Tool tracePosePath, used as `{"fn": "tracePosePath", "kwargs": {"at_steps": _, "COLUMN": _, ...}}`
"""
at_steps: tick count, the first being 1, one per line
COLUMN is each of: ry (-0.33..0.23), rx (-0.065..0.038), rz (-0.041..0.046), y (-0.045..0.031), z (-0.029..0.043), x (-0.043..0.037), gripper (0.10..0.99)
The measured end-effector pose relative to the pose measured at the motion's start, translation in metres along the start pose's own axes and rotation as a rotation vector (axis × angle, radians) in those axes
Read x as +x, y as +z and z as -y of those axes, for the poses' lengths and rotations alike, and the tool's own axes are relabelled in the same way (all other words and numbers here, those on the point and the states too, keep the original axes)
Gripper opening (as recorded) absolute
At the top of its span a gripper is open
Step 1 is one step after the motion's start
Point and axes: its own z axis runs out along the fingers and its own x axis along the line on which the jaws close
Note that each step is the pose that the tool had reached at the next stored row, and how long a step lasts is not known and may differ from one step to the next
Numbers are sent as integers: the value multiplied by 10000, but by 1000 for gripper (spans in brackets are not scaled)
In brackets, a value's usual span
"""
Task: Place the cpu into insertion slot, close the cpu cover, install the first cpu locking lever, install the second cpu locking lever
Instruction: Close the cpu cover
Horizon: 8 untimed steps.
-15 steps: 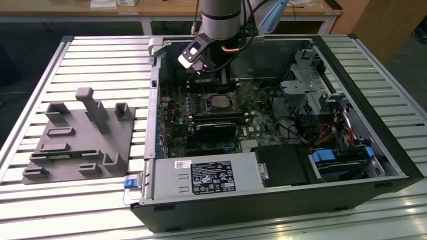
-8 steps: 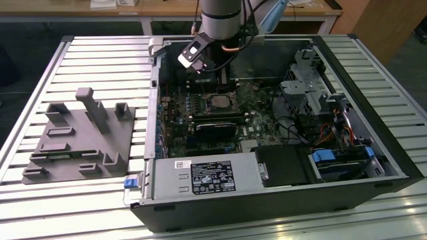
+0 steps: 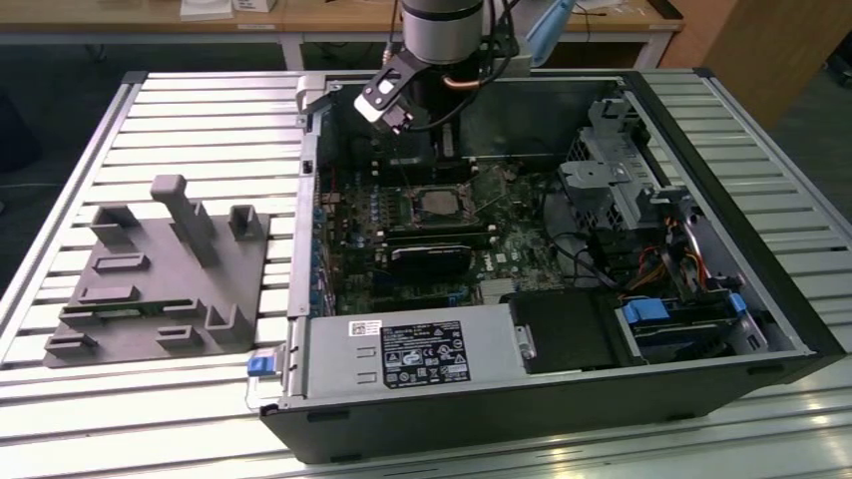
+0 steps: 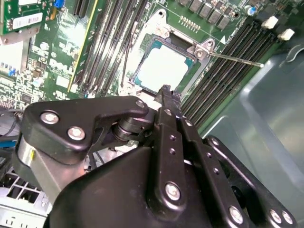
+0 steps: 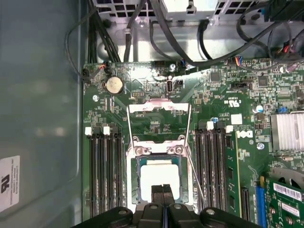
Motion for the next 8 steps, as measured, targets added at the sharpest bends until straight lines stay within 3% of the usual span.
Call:
{"fn": "tracePosePath", "kwargs": {"at_steps": 4, "ry": 1, "rx": 1, "rz": 1, "y": 3, "z": -39, "x": 2, "gripper": 106}}
{"fn": "tracePosePath", "kwargs": {"at_steps": 8, "ry": 2, "rx": 1, "rz": 1, "y": 14, "z": -156, "x": 9, "gripper": 106}}
